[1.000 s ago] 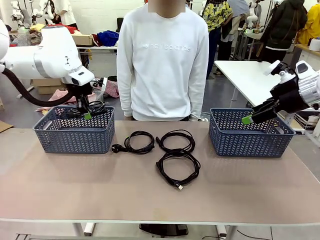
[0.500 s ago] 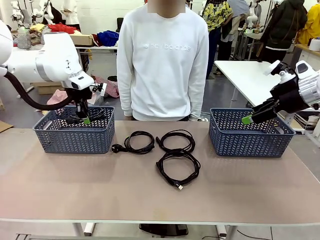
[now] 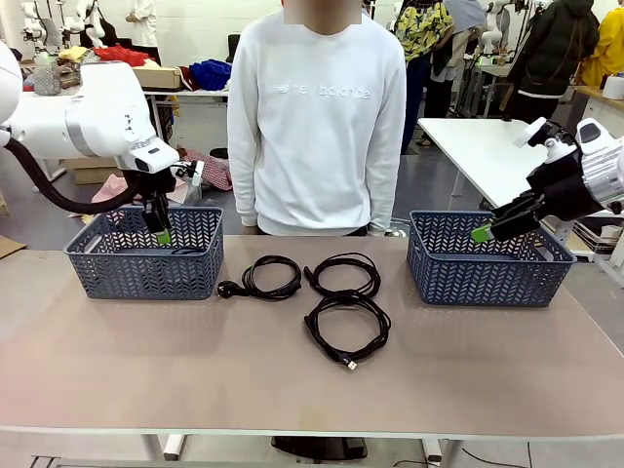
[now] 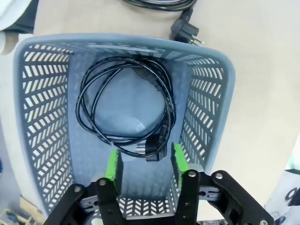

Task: Organize the cables according to human instructions.
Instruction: Pick up a bundle of cables and place it in the basket indicated by the human.

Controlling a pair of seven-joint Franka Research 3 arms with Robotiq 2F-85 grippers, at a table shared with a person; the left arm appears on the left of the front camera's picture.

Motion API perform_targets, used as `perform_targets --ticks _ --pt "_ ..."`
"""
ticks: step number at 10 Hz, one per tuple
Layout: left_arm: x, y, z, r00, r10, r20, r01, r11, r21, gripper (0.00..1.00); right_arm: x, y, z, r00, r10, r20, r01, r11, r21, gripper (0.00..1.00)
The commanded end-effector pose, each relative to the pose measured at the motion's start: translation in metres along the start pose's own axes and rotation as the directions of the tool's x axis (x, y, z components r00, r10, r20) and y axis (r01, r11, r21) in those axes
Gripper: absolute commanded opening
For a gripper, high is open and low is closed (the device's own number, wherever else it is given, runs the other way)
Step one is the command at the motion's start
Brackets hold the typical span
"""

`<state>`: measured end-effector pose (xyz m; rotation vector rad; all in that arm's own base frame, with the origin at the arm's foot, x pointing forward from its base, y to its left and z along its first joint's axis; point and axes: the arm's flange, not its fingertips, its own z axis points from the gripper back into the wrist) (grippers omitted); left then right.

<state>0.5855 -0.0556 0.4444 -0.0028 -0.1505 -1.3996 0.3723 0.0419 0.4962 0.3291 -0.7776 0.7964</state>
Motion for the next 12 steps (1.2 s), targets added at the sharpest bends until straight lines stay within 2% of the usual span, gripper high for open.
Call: perform_targets --ticks 1,2,3,4,5,6,7,10,11,12 --pt "-0.0011 0.0013 0.0077 1.0 -0.022 0.008 0.023 0.999 -0.025 0.93 -0.0003 -0.0009 -0.0001 1.0 0.0 0.009 0.0 1.0 0.008 1.0" --pt "-0.0009 0.0008 0.0104 1.0 -0.021 0.011 0.022 0.999 -0.032 0.78 -0.0003 -0.0009 -0.0001 1.0 0.0 0.009 0.0 1.0 0.008 1.0" --pt "-0.0005 0.0006 0.0127 1.0 -0.02 0.012 0.02 0.999 -0.038 1.0 -0.0003 -0.0009 -0.0001 1.0 0.0 0.009 0.0 1.0 0.008 1.0" --pt "-0.0004 -0.0001 0.0146 1.0 -0.017 0.016 0.017 0.999 -0.047 0.98 -0.0003 -0.0009 -0.0001 1.0 0.0 0.009 0.0 1.0 0.008 1.0" --pt "-0.0006 -0.0011 0.0158 1.0 -0.016 0.019 0.017 0.998 -0.054 1.0 -0.0003 -0.0009 -0.0001 1.0 0.0 0.009 0.0 1.0 0.008 1.0" --pt "-0.0008 -0.0023 0.0161 1.0 -0.012 0.019 0.013 0.998 -0.058 0.96 -0.0003 -0.0009 -0.0001 1.0 0.0 0.009 0.0 1.0 0.008 1.0" --pt "-0.0009 -0.0035 0.0164 1.0 -0.01 0.019 0.011 0.998 -0.061 1.0 -0.0003 -0.0009 -0.0001 1.0 0.0 0.009 0.0 1.0 0.008 1.0" --pt "0.0011 -0.0053 0.0177 0.999 0.035 0.039 -0.033 0.998 -0.056 1.0 -0.0003 -0.0009 -0.0001 1.0 0.0 0.009 0.0 1.0 0.008 1.0" --pt "0.003 -0.0025 0.012 1.0 0.0 0.001 0.0 0.999 -0.047 1.0 -0.0003 -0.0009 -0.0001 1.0 0.0 0.009 0.0 1.0 0.008 1.0" --pt "0.003 -0.0025 0.012 1.0 0.0 0.001 0.0 0.999 -0.047 1.0 -0.0003 -0.0009 -0.0001 1.0 0.0 0.009 0.0 1.0 0.008 1.0"
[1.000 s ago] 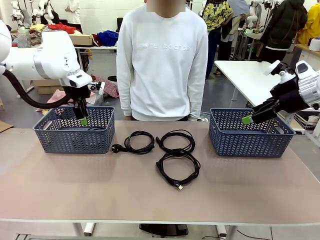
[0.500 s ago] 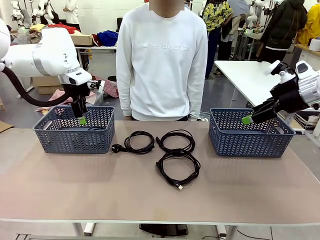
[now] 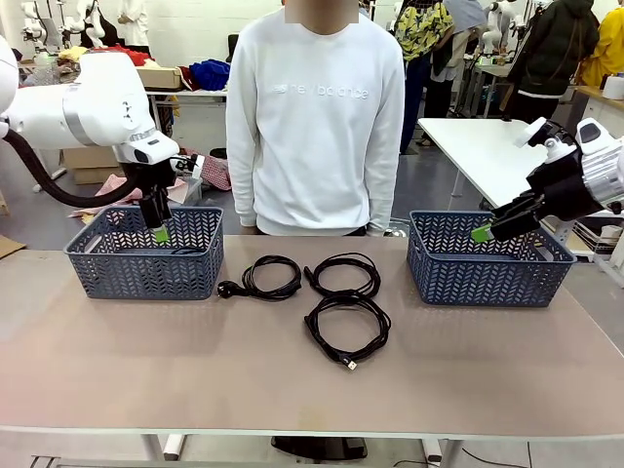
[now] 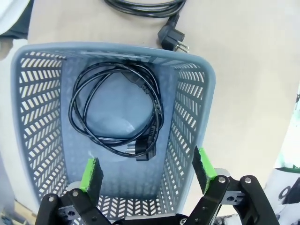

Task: Organize the cables according to human instructions.
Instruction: Pick up a bundle of cables and place it in the basket indicated by the human.

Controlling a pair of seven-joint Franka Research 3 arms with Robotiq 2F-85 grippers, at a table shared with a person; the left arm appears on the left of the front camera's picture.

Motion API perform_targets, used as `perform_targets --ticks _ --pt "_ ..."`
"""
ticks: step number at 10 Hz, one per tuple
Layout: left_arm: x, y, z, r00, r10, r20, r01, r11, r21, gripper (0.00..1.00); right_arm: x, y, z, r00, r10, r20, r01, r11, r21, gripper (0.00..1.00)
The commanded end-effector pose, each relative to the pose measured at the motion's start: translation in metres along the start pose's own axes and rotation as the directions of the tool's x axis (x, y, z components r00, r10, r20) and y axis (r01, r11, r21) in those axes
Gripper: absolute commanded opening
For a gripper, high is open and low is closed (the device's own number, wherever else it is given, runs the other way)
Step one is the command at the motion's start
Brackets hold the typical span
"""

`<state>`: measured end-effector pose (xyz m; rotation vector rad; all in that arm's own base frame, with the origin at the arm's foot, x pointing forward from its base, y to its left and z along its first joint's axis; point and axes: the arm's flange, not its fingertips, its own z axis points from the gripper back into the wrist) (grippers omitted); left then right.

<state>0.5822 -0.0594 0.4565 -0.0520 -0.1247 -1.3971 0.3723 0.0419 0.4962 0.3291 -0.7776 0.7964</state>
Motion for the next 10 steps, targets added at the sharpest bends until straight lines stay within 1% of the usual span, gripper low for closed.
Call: perform_targets --ticks 1,3,4,5,7,10 --pt "-0.002 0.0 0.0 1.0 -0.006 -0.01 0.006 1.0 0.002 1.0 0.0 -0.001 0.0 1.0 0.0 0.009 0.0 1.0 0.008 1.0" --pt "0.0 0.0 -0.001 1.0 -0.001 -0.001 0.001 1.0 -0.001 1.0 0.0 -0.001 0.0 1.0 0.0 0.009 0.0 1.0 0.008 1.0" --pt "0.008 -0.009 0.004 0.998 0.012 0.056 -0.012 1.0 0.016 1.0 0.0 -0.001 0.0 1.0 0.0 0.009 0.0 1.0 0.008 1.0" --pt "0.018 -0.022 0.009 0.993 0.029 0.111 -0.032 0.999 0.022 1.0 0.0 -0.001 0.0 1.0 0.0 0.009 0.0 1.0 0.008 1.0" --pt "0.034 -0.048 0.014 0.986 0.034 0.161 -0.039 0.999 0.032 1.0 0.0 -0.001 0.0 1.0 0.0 0.009 0.0 1.0 0.008 1.0" --pt "0.055 -0.099 0.008 0.961 0.093 0.26 -0.103 0.994 0.023 1.0 0.0 -0.001 0.0 1.0 0.0 0.009 0.0 1.0 0.008 1.0"
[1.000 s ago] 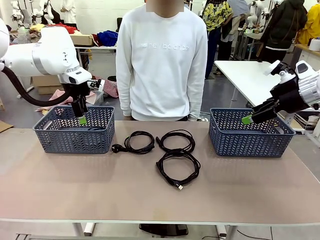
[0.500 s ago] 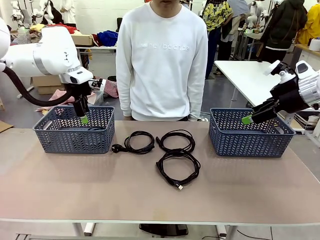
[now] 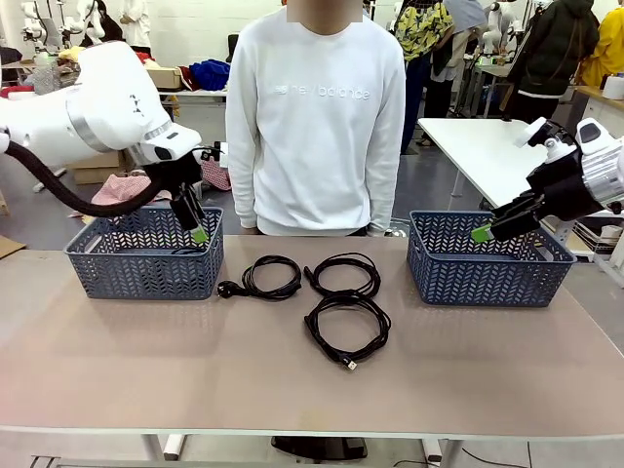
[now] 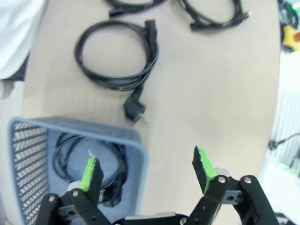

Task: Organize the cables according to human instructions.
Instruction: Pick up a bundle of cables and place it in the basket indicated by the human.

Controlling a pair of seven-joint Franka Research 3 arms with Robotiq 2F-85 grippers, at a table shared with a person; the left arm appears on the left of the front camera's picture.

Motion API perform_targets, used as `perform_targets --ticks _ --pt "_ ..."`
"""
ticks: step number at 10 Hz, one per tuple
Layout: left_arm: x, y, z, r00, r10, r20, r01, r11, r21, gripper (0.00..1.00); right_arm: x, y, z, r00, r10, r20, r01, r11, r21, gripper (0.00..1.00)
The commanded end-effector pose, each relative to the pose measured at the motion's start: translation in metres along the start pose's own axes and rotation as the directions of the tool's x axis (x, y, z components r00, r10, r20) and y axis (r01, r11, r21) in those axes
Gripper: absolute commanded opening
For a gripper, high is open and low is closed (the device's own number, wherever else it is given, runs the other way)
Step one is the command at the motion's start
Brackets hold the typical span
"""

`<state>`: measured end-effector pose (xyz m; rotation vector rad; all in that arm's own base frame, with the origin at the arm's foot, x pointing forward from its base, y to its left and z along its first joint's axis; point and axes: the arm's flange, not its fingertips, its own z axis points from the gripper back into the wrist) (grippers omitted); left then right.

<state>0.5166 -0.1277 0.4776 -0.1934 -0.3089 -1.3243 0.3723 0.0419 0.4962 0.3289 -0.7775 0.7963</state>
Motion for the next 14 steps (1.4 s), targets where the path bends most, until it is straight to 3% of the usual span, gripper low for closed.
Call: perform_targets --ticks 1,6,14 --pt "-0.003 -0.039 -0.014 0.997 0.025 0.076 -0.027 0.999 0.028 1.0 0.0 -0.001 0.0 1.0 0.0 0.009 0.0 1.0 0.008 1.0" --pt "0.004 -0.1 -0.042 0.99 0.019 0.141 -0.019 1.0 0.003 1.0 0.0 -0.001 0.0 1.0 0.0 0.009 0.0 1.0 0.008 1.0" --pt "0.009 -0.104 -0.046 0.993 0.024 0.112 -0.023 1.0 -0.016 1.0 0.0 -0.001 0.0 1.0 0.0 0.009 0.0 1.0 0.008 1.0"
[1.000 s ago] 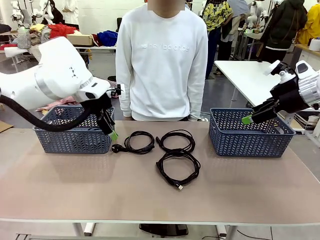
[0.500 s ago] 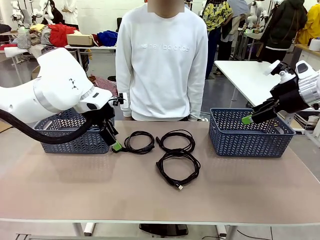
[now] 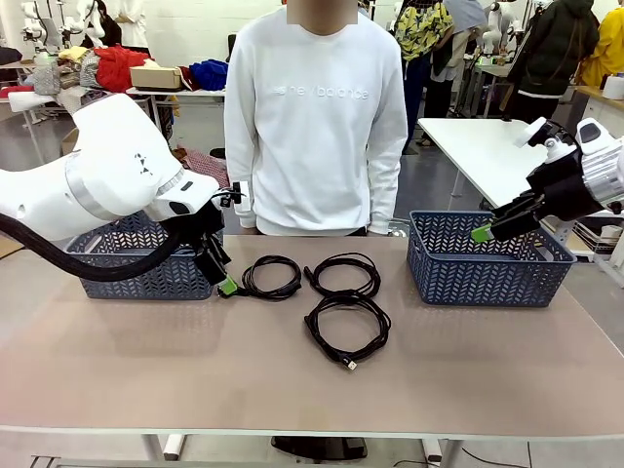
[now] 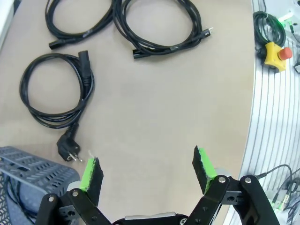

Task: Organize the cables according to human instructions.
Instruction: Pick up a bundle of cables and place it in the basket indicated by the human.

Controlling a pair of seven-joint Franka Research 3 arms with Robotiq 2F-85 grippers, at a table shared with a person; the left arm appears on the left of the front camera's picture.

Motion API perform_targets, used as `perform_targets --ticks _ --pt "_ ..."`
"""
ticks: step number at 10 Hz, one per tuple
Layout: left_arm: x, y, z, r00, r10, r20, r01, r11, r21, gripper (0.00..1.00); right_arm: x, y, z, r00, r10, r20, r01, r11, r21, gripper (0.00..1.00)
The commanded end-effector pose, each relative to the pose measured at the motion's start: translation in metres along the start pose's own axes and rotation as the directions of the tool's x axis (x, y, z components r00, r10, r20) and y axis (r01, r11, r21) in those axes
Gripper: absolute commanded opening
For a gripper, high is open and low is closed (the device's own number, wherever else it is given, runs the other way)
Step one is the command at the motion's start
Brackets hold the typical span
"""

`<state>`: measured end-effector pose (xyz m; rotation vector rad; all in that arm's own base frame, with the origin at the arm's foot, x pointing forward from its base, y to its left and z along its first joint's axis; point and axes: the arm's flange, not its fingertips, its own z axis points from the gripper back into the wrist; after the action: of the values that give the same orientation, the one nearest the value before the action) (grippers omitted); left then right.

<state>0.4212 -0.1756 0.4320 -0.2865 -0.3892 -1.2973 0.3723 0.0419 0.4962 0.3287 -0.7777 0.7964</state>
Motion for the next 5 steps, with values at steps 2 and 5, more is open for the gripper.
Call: perform_targets --ticks 2,5 --pt "0.0007 0.0012 0.0009 1.0 0.001 0.0 -0.001 1.0 0.004 1.0 -0.0003 -0.001 -0.0001 1.0 0.0 0.009 0.0 1.0 0.009 1.0" --pt "0.0007 0.0012 0.0009 1.0 0.001 0.0 -0.001 1.0 0.004 1.0 -0.0003 -0.001 -0.0001 1.0 0.0 0.009 0.0 1.0 0.009 1.0"
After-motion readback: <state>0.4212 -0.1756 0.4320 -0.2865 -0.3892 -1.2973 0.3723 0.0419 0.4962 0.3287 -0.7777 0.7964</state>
